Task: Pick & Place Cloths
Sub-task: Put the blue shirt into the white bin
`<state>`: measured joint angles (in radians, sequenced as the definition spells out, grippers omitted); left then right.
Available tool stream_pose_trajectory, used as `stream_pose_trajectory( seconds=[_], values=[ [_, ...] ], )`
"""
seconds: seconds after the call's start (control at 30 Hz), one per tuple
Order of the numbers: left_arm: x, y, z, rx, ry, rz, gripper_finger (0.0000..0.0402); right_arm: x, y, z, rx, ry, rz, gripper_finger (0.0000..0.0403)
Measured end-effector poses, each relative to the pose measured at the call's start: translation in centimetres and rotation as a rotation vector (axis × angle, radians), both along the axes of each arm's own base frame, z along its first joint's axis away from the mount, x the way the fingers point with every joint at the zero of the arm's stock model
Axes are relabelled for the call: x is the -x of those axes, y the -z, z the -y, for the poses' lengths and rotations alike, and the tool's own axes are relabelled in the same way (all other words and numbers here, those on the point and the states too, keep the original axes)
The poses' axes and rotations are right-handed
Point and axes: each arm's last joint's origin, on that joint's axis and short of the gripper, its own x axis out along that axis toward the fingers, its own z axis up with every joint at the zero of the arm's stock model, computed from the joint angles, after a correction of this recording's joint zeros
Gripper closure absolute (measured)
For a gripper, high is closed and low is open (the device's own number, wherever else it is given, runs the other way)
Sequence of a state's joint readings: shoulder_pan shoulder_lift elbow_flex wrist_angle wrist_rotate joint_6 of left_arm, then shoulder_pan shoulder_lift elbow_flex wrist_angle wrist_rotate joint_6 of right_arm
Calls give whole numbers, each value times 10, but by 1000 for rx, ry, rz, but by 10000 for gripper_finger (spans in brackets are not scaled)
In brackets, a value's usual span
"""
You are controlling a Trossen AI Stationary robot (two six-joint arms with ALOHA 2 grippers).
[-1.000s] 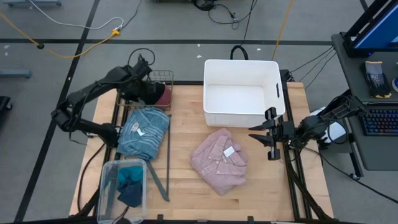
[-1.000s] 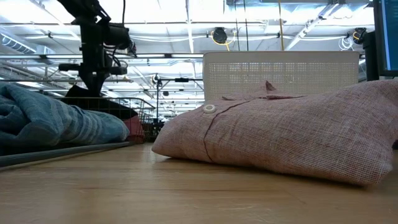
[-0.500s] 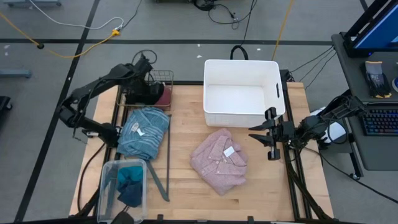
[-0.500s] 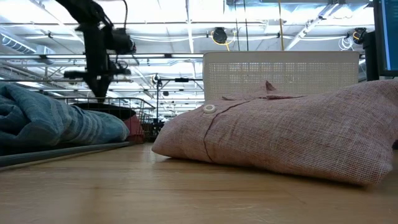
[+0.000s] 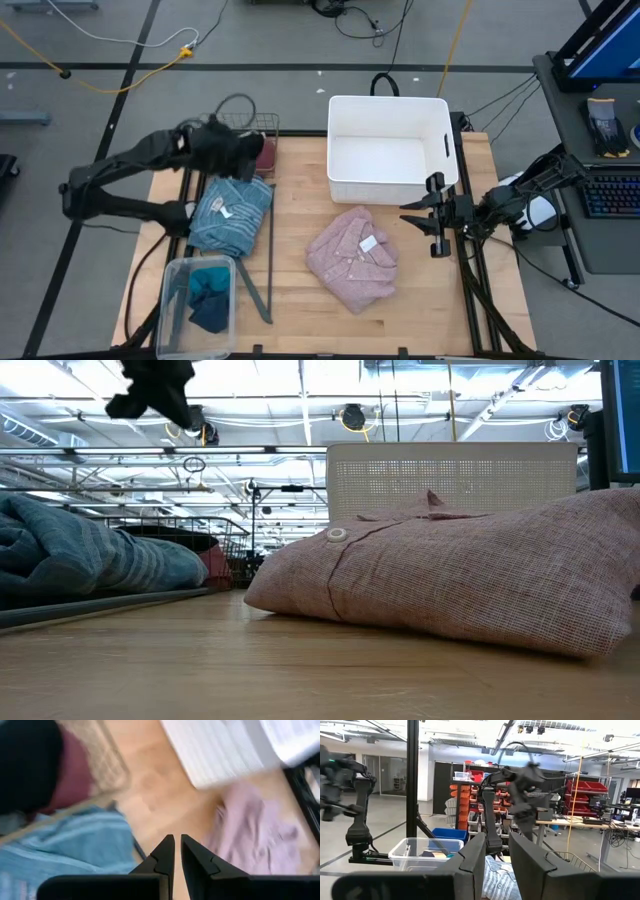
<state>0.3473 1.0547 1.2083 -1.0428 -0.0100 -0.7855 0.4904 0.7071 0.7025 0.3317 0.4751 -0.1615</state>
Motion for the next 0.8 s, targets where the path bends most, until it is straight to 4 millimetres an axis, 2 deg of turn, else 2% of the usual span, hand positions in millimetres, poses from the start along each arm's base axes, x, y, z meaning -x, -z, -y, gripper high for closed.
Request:
stream_pose_trajectory(
  seconds=[0.17,0.37,0.57,0.8],
  values=[
    [-10,-1,40,-63,134,-3,369,0,0,0,3,0,0,324],
    [-25,5,73,-90,244,-15,370,0,0,0,3,1,0,324],
    [-41,18,91,-38,271,-56,397,0,0,0,3,0,0,324],
    [-66,42,100,22,252,-159,391,0,0,0,3,0,0,323]
  ],
)
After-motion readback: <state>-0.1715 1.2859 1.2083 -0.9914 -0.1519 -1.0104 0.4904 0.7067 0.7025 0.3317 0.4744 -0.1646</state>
